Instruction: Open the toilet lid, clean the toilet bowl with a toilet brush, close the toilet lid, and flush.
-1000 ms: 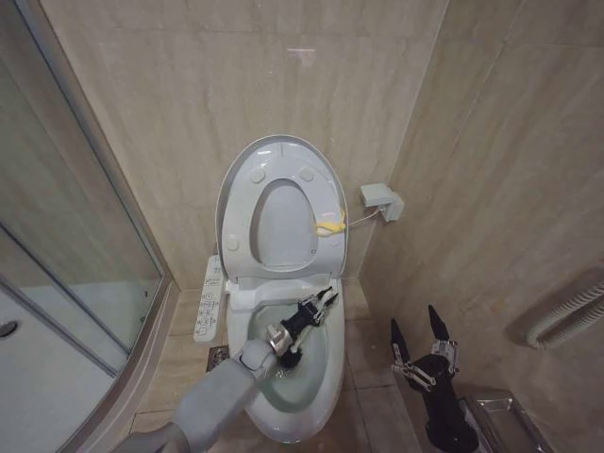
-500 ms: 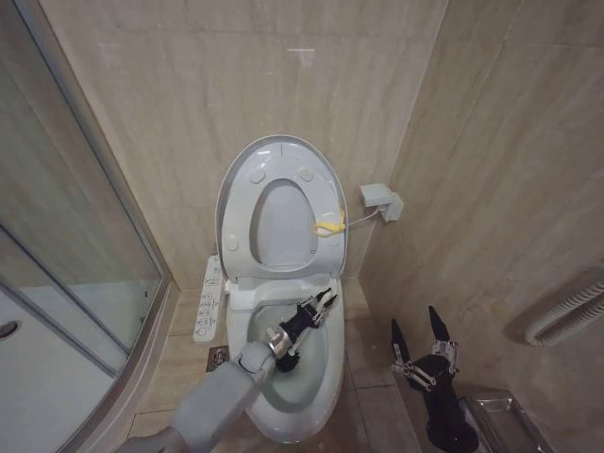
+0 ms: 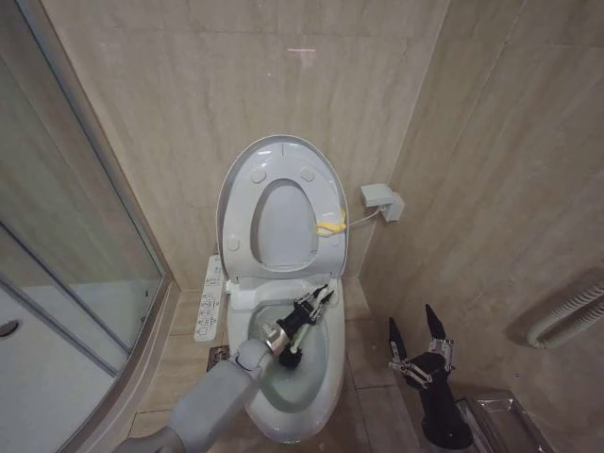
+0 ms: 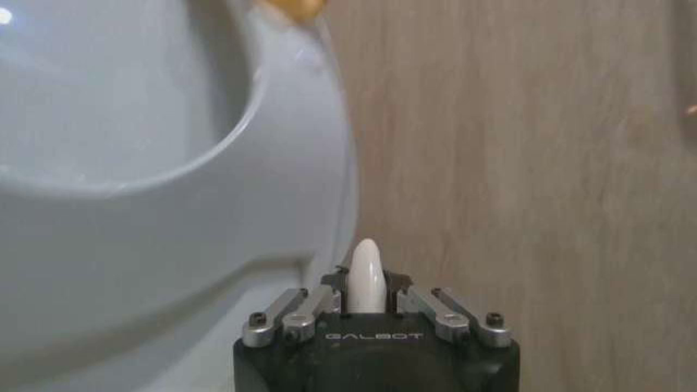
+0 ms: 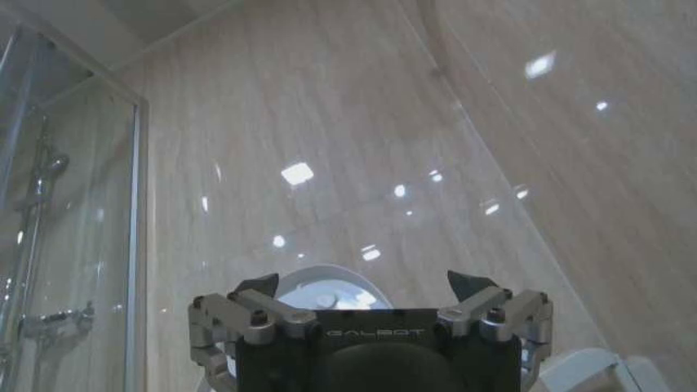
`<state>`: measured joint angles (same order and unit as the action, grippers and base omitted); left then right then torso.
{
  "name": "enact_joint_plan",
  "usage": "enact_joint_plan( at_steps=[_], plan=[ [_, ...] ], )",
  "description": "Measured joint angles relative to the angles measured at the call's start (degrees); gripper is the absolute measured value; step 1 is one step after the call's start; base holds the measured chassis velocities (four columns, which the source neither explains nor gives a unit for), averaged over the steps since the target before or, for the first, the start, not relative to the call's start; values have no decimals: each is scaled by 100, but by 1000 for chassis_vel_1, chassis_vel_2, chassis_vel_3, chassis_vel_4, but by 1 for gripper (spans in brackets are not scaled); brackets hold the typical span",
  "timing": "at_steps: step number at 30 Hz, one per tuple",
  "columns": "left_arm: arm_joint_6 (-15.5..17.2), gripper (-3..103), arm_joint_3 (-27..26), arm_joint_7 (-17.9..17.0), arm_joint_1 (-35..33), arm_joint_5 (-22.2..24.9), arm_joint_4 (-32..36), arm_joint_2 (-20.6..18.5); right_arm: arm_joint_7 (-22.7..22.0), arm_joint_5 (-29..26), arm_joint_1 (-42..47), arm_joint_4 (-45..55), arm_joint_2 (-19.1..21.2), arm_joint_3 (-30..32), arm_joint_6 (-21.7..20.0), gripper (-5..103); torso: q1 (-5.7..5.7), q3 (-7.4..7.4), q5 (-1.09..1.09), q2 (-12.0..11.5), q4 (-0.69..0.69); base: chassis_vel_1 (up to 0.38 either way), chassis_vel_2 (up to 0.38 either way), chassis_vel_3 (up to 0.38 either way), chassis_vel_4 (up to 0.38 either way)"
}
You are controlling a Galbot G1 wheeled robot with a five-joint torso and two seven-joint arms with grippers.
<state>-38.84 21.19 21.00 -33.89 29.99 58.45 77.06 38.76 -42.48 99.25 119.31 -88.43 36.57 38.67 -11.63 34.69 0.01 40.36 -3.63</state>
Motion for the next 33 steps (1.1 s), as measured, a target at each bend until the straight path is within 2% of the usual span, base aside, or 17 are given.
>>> enact_joint_plan(
  at_steps=[1,3,6,11,14,17,23,25,26,27,30,31,33],
  plan=[
    [0,22,0,0,0,0,0,0,0,0,0,0,0,0,0,100,0,0,0,0,0,0,0,0,0],
    [-8,22,57,-12,101,8,226,152,-2,-1,-20,-16,6,3,-2,100,0,-1,-1,0,-8,0,0,0,0],
    [-28,22,83,-13,144,-6,211,273,-2,-2,-25,-31,6,3,-2,100,0,-1,0,1,-9,0,0,0,0],
    [-62,22,85,-5,-29,-173,-226,264,-2,-56,-6,-45,53,17,4,100,0,0,0,0,-2,0,0,0,0],
    [-51,22,42,-48,-180,-166,-26,86,2,-118,-11,-78,111,55,20,100,0,0,0,0,0,0,0,0,0],
    [61,22,129,-204,-218,-16,592,-223,2,-168,-134,-173,150,73,21,100,0,-1,-1,0,-3,0,0,0,0],
    [210,22,401,-358,-43,311,1204,-645,-21,-158,-418,-425,163,-12,-1,100,0,0,-1,1,-5,0,0,0,0],
    [272,22,472,-402,-4,425,1496,-887,-28,-151,-561,-609,192,-41,-3,100,0,0,-2,0,-5,0,0,0,0],
    [349,22,481,-473,-25,500,1880,-1184,-39,-147,-649,-742,220,-55,-3,100,0,0,-2,0,-4,0,0,0,0],
    [349,22,481,-473,-25,500,1880,-1184,-39,-147,-649,-742,220,-55,-3,100,0,0,-2,0,-4,0,0,0,0],
    [468,22,388,-570,-145,551,2573,-1703,-46,-145,-714,-857,235,-74,3,100,0,0,-2,0,-3,0,0,0,0],
    [468,22,388,-570,-145,551,2573,-1703,-46,-145,-714,-857,235,-74,3,100,0,0,-2,0,-3,0,0,0,0],
    [568,22,189,-642,-316,635,3147,-2158,-48,-140,-755,-940,239,-105,7,100,0,0,-4,1,-3,0,0,0,0]
  ],
)
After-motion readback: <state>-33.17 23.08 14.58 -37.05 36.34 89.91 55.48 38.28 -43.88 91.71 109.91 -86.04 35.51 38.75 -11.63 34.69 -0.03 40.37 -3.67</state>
